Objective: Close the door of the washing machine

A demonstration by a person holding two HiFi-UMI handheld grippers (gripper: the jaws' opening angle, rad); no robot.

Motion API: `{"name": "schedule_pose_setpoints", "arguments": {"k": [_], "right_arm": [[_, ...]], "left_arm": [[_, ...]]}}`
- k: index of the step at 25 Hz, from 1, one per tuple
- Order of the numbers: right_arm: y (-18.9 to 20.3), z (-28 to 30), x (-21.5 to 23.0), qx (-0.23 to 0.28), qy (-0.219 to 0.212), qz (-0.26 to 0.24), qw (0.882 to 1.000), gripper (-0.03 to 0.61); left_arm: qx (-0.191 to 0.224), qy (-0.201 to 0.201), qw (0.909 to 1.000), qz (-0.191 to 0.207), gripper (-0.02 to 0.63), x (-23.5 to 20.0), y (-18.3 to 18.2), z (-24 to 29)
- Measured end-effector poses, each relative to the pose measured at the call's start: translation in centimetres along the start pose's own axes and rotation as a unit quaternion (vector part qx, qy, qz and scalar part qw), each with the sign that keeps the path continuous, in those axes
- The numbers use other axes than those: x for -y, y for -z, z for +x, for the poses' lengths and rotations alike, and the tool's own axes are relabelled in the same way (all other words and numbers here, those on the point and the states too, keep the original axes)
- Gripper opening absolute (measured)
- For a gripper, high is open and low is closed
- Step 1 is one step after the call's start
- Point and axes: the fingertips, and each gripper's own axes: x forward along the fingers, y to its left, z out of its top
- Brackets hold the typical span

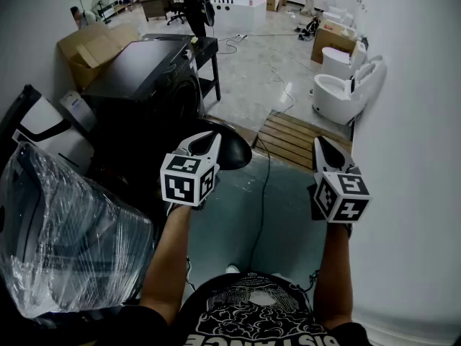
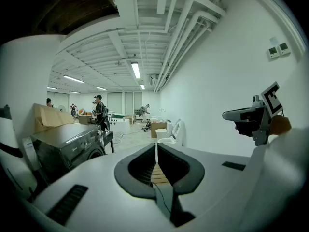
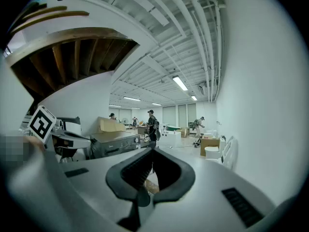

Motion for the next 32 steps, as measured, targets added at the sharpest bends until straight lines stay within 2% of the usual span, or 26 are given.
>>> {"name": "schedule_pose_setpoints", "arguments": {"k": [14, 20, 22, 23, 32], "right_arm": [[1.2, 0.0, -3.2, -0.011, -0.003, -0.017, 1.0, 0.026], [2.3, 0.7, -4.2, -0.026, -0.009, -0.024, 0.999, 0.03], [2.4, 1.0, -4.2, -0.028, -0.012, -0.022, 0.999, 0.056], [2.4, 1.2, -4.3, -0.028, -0.013, -0.021, 0.999, 0.09], [3.4, 3.9, -3.6, -0.033, -0.032, -0.018, 0.999, 0.122]], "left_arm": [[0.0, 0.0, 0.9995, -0.032, 0.041, -2.5, 1.7, -0.5], [-0.001, -0.004, 0.999, -0.044, 0.097, -3.6, 2.2, -0.4], [-0.002, -0.009, 0.999, -0.044, 0.104, -4.0, 2.3, -0.3], [-0.003, -0.011, 0.9989, -0.045, 0.109, -4.2, 2.3, -0.1], [-0.009, -0.035, 0.9979, -0.053, 0.149, -5.3, 2.5, 1.9]]}}
